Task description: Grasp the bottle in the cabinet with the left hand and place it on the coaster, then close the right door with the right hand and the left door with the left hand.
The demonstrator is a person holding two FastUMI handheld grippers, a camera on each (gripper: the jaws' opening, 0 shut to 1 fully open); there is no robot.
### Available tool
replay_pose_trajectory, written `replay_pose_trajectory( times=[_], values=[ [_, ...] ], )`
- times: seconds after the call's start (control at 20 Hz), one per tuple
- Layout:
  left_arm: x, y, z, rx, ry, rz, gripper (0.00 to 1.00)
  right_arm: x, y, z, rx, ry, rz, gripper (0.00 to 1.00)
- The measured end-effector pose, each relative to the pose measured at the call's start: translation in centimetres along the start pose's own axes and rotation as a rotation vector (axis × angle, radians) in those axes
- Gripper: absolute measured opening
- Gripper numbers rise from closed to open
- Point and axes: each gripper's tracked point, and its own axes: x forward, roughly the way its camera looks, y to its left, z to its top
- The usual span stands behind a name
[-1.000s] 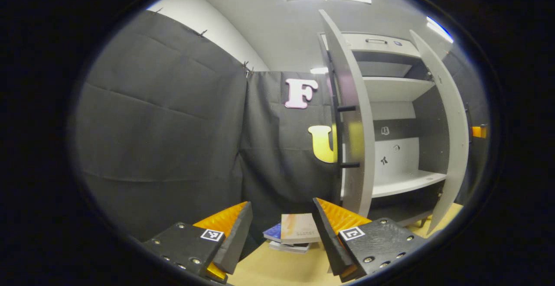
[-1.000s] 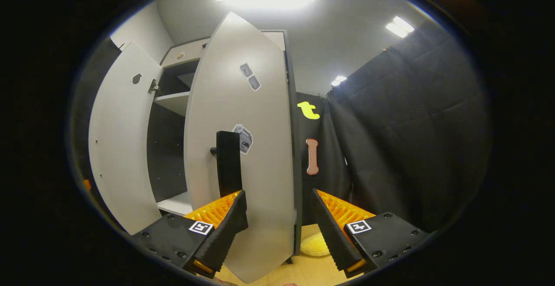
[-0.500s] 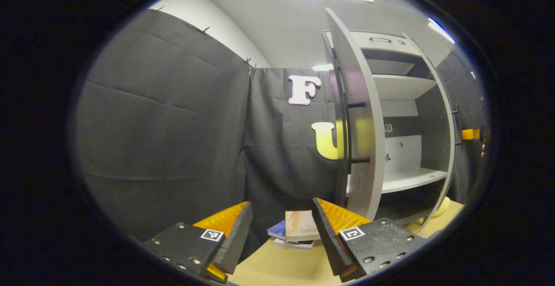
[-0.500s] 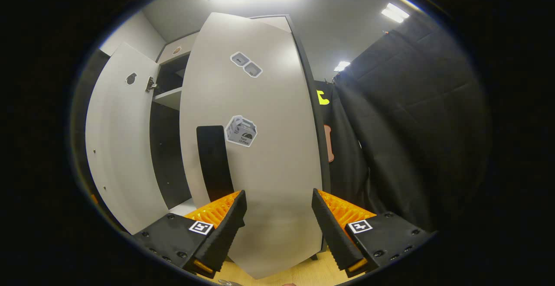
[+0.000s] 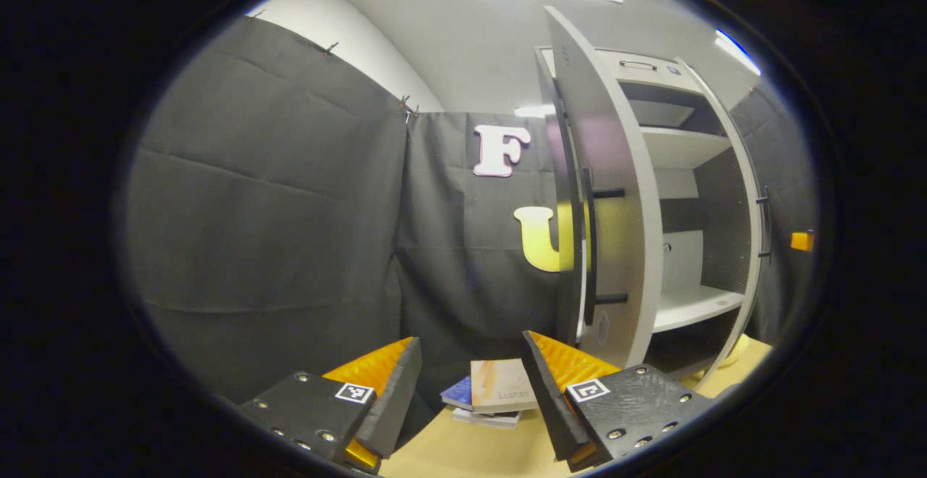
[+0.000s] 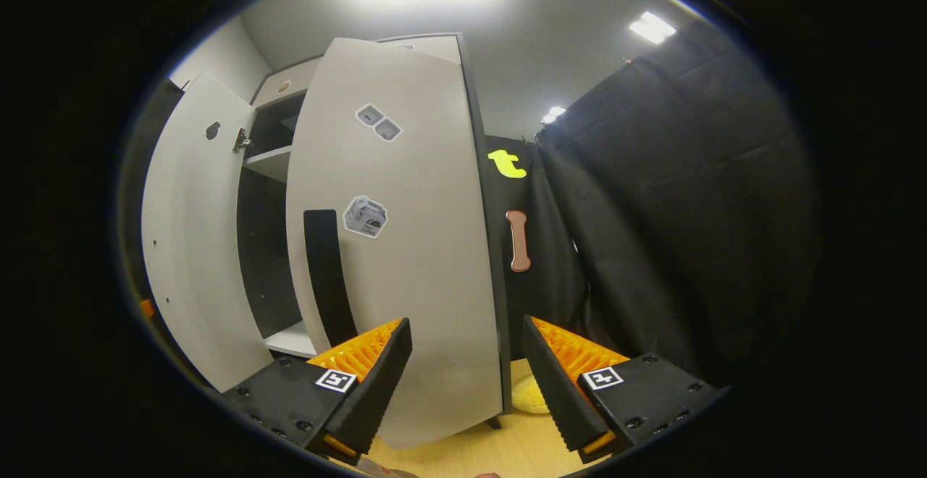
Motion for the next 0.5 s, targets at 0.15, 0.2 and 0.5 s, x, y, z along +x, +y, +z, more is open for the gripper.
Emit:
replay_pose_trajectory(
  times=[0.15,0.2,0.5],
  values=[
    [2.4,-0.9,0.9,-0.014,0.005,-0.017,0.88,-1.7,-2.4,-0.4,-0.023,0.007,-0.038,0.97],
    [3.2,-1.5,1.2,-0.021,0.006,-0.02,0.81,-2.3,-3.4,-0.6,-0.032,0.011,-0.054,0.97],
    [3.6,-4.2,1.9,0.025,-0.017,-0.051,0.81,-5.0,-7.8,-1.2,-0.059,0.033,-0.111,0.97]
  ],
)
